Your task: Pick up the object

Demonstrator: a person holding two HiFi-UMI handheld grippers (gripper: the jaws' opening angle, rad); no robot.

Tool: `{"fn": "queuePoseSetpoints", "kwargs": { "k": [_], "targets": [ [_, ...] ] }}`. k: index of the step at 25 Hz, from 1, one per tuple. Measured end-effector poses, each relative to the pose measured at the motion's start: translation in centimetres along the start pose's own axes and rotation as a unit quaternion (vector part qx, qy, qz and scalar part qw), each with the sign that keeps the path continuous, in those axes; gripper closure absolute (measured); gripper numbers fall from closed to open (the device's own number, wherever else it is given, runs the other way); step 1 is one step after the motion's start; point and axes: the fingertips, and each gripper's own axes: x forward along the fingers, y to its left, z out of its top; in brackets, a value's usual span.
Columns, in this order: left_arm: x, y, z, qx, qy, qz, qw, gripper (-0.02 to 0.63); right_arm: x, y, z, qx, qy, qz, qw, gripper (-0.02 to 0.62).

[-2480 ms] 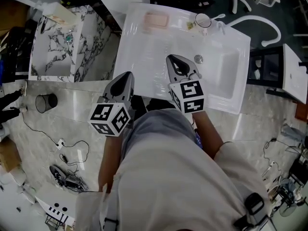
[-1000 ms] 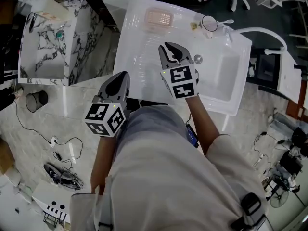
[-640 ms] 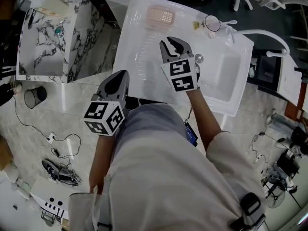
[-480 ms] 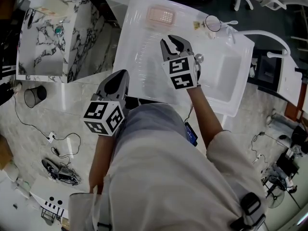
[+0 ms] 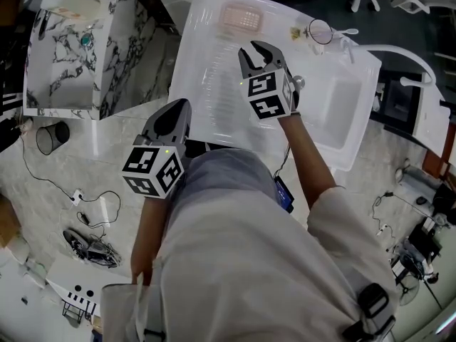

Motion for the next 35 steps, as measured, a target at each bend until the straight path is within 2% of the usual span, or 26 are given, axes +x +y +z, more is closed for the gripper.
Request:
{"fn": "queuePoseSetpoints", "kwargs": {
  "k": [13, 26, 35],
  "targets": [
    [0.1, 0.7, -0.8, -0.008, 0.016, -0.003, 0.9998, 0.606, 3.0, -0.6, -0.9, -0.052, 0.032, -0.007, 0.998, 0.479],
    [0.3, 1.9, -1.1, -0.016, 0.025, 0.002, 0.9995, 0.606, 6.0, -0.4, -2.1, -0.118, 0.067, -0.014, 0.991, 0.422],
    [0.7, 2.1, -1.4, -0.023, 0.032, 0.004, 0.9992, 0.604, 7.7, -1.4, -3.1, -0.163, 0.089, -0.033, 0.982, 0.383]
  ]
}}
